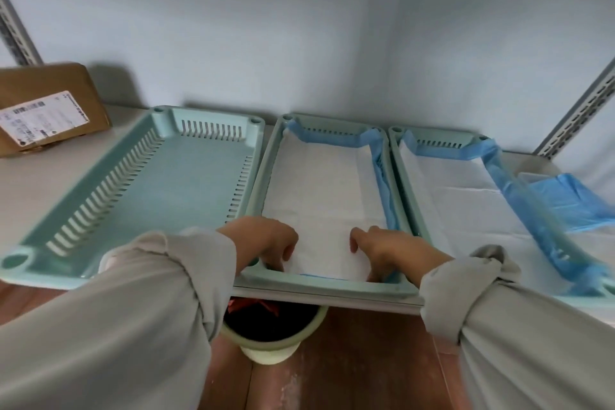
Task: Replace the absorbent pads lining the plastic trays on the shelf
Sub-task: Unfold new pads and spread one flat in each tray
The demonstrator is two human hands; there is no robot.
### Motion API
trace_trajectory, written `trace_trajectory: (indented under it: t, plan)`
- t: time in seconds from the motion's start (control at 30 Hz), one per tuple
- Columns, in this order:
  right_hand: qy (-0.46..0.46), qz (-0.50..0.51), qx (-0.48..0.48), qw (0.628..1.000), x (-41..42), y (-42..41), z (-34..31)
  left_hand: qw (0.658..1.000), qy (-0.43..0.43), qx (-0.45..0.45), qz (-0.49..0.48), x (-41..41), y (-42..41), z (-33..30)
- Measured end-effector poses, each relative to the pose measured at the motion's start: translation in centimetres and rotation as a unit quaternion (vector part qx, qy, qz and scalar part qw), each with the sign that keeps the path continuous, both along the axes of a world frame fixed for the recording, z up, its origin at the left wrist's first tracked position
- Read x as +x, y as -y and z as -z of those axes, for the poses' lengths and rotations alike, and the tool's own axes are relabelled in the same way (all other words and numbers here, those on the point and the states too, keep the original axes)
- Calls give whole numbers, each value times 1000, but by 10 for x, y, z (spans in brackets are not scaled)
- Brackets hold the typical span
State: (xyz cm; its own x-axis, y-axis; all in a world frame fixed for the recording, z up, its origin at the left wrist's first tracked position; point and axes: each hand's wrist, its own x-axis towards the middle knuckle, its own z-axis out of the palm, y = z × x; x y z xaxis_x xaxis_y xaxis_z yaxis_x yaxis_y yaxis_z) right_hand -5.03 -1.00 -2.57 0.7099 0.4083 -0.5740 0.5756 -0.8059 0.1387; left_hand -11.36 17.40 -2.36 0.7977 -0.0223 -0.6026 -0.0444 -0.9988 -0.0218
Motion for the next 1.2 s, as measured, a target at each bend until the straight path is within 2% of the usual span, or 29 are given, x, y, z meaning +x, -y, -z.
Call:
trace_trajectory:
  t: [0.07, 0.17, 0.23, 0.33, 0.47, 0.53, 0.67, 0.73, 0.8, 0.87, 1.0, 1.2]
  plan:
    - [35, -39, -39, 998, -3, 2, -6, 1000, 24, -3, -4, -4, 1, -2]
    - [52, -63, -15, 997, -9, 2, -10, 994, 83, -65, -19, -4, 7, -2]
    - [28, -49, 1, 998, -12, 6, -7, 991, 53, -121, -30, -9, 13, 0]
    - [-4, -22, 9, 1000, -18, 11, -4, 990, -7, -136, -42, -15, 23, 7]
    - [29, -1, 79, 996, -15, 9, -8, 985, -15, -156, -72, -8, 29, 4]
    - [26, 4, 65, 998, -13, 15, -5, 987, -8, -140, -79, -8, 32, 4]
    - [-50, 43, 117, 991, -18, 21, -13, 991, 40, -103, -79, -7, 45, 3]
    - [-132, 59, 110, 983, -18, 21, -25, 981, 42, -164, -89, -1, 54, 0]
    - [-196, 45, 50, 978, -18, 23, -35, 963, -13, -243, -117, 5, 61, -6]
    - [-198, 15, 21, 980, -19, 27, -38, 949, -43, -277, -146, 9, 66, -11]
    - [-143, -25, 74, 987, -17, 29, -38, 966, 7, -225, -127, 17, 68, -8]
    - [-133, -19, 84, 987, -12, 36, -33, 982, -17, -166, -85, 17, 68, 4]
